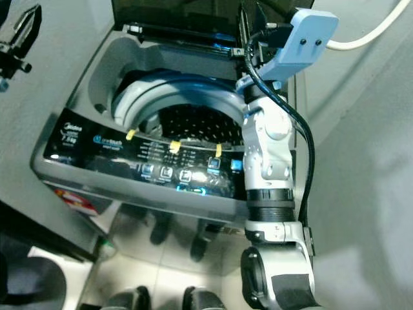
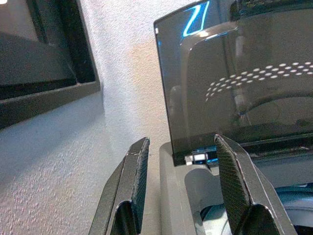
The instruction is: Clothes washing
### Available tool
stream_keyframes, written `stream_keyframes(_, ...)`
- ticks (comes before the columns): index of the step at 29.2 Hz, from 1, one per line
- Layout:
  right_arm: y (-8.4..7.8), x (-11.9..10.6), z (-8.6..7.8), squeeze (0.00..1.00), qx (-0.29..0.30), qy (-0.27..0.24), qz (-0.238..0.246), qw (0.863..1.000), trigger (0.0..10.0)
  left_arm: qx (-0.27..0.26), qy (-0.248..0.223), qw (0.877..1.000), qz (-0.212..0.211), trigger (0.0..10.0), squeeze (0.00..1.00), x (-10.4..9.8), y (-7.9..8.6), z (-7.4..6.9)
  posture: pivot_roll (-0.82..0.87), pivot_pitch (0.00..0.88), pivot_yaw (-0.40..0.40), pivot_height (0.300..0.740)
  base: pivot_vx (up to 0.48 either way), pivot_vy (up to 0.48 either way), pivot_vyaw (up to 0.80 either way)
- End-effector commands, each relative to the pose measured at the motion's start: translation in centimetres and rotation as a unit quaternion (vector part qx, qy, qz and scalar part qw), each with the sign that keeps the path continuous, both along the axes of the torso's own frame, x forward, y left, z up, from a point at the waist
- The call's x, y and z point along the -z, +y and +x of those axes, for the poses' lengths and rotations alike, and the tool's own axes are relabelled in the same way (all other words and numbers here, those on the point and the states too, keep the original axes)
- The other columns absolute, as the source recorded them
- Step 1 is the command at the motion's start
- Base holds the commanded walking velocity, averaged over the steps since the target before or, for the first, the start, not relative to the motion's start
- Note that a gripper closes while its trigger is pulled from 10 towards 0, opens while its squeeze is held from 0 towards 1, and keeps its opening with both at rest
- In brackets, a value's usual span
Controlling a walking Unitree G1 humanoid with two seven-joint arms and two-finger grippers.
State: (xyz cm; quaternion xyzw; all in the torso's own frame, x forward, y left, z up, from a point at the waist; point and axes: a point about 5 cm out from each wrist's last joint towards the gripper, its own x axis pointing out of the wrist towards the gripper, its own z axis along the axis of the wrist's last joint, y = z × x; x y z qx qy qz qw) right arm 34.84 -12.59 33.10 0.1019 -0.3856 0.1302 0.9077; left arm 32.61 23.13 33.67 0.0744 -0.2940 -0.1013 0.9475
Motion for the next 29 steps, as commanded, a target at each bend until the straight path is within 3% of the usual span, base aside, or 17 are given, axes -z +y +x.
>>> stream_keyframes(1, 0.25, -0.06, 0.01, 0.00, -0.010, -0.002, 0.005, 1.000, 10.0, -0.013, 0.000, 1.000, -0.004, 10.0, 0.00, 0.06, 0.31, -0.26, 0.13, 0.062, 0.021, 0.740, 0.000, 0.000, 0.00)
stream_keyframes(18, 0.85, -0.05, -0.06, 0.00, -0.022, 0.004, 0.001, 1.000, 10.0, -0.027, -0.006, 1.000, -0.015, 10.0, 0.00, -0.01, -0.10, -0.43, 0.13, 0.046, 0.016, 0.740, 0.000, 0.000, 0.00)
stream_keyframes(29, 0.88, 0.06, 0.09, 0.00, -0.021, 0.007, -0.005, 1.000, 10.0, -0.030, -0.006, 0.999, -0.013, 10.0, 0.00, -0.09, -0.30, -0.51, 0.13, 0.044, 0.019, 0.740, -0.363, 0.000, 0.00)
